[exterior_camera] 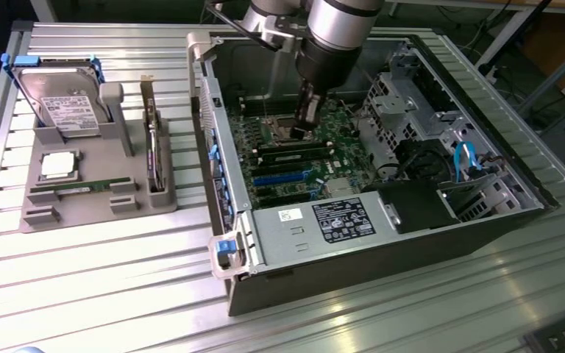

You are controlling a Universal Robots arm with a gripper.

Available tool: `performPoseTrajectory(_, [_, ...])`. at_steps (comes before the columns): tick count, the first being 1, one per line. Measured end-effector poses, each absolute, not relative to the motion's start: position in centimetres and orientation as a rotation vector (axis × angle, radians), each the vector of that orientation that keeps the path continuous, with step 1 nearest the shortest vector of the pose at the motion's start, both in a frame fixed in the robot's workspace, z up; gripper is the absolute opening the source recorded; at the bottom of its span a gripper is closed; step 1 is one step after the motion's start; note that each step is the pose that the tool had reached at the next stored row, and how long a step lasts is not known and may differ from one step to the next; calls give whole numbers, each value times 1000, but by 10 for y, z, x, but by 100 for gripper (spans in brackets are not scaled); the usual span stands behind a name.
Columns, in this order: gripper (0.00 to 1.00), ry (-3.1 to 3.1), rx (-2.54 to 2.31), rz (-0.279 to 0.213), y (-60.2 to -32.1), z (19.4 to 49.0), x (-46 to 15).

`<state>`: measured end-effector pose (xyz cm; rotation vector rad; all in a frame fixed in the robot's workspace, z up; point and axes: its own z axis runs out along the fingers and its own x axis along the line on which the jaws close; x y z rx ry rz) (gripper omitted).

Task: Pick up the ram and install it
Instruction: 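Press down the ram until it locks into place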

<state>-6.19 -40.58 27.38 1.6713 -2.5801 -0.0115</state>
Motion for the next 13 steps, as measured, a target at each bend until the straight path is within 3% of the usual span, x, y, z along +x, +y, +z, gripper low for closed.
performPoseTrajectory(13, [11,-2765,1347,-24,-406,274,-62])
